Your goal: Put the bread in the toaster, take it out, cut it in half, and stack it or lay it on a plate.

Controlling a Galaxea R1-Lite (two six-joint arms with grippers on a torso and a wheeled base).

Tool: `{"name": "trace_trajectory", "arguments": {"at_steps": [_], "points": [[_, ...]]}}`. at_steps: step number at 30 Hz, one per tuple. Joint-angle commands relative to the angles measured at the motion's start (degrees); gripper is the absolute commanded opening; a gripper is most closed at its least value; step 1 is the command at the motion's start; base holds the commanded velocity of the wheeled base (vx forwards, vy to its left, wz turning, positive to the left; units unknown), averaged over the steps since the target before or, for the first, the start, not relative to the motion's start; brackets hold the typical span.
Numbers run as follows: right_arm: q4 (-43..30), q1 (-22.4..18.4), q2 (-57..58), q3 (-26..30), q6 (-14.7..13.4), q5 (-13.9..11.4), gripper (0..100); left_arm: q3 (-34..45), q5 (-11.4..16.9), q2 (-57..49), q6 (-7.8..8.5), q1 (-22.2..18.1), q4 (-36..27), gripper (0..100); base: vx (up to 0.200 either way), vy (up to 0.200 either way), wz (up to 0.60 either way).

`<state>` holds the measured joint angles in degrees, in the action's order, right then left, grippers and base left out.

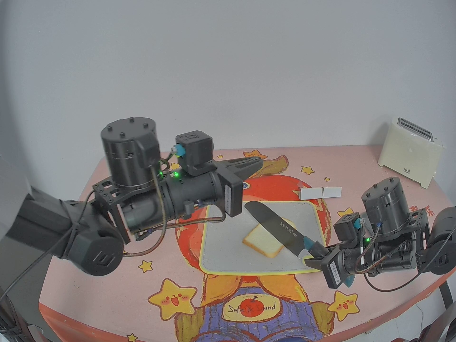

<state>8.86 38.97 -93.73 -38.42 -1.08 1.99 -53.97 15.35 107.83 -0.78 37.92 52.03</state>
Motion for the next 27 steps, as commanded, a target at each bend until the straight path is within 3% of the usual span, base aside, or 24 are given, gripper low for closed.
{"name": "trace_trajectory", "arguments": {"at_steps": [1,27], "points": [[0.01,0.05,-0.22,-0.07,0.03,0.03,0,-3.16,-1.11,5.99,-0.1,0.04,-0.35,0,0.0,0.0,0.0],[0.1,0.14,-0.66,-0.07,0.03,-0.05,0,-3.07,-0.67,12.76,-0.1,1.54,0.27,0,0.0,0.0,0.0]]}}
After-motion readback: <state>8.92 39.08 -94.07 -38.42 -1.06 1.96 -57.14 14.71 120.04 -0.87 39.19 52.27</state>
